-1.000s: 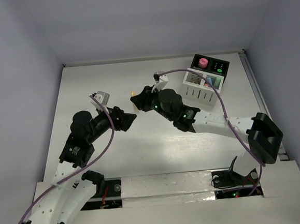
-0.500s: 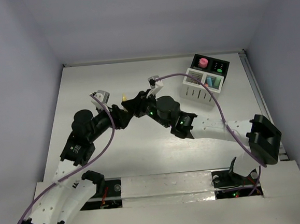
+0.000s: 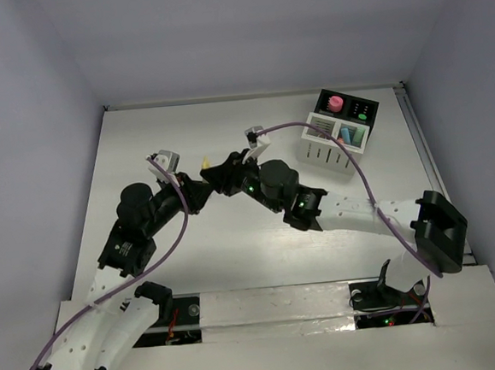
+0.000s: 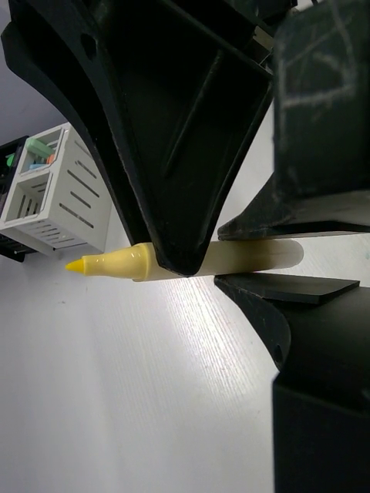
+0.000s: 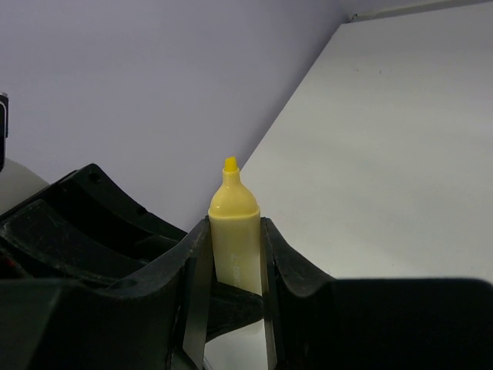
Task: Sort the stationery into containers
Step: Pick up the pen from the center of the board, then close the pen cap on the pen.
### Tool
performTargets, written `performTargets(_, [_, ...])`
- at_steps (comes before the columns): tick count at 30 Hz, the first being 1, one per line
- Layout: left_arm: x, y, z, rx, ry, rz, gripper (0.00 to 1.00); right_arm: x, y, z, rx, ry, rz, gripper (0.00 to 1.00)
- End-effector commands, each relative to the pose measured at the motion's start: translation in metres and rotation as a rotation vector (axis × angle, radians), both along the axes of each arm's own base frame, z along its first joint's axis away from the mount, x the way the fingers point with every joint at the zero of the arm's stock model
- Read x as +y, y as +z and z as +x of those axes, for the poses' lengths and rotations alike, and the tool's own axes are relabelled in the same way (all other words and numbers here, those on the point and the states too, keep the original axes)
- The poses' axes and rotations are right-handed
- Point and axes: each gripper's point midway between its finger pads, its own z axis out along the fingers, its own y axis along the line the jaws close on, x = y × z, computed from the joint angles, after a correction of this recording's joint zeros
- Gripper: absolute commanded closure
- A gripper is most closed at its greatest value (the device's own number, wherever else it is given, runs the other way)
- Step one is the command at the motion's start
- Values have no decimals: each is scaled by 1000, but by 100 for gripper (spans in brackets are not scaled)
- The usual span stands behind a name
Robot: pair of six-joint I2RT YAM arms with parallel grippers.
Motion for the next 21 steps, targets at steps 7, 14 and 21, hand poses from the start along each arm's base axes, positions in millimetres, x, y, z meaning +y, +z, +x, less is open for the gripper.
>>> performTargets(7, [1,32,-7,-114,-22,-34,100,-52,36,-24,-31,-30,-49,34])
performTargets(14, [-1,38,-16,-141,-54,-44,100,-163,-25,-7,97,-249,-250,41])
performTargets(21, [-4,43,-22,-159,-84,-54,100,-297,-138,8,404,-557,-418,46])
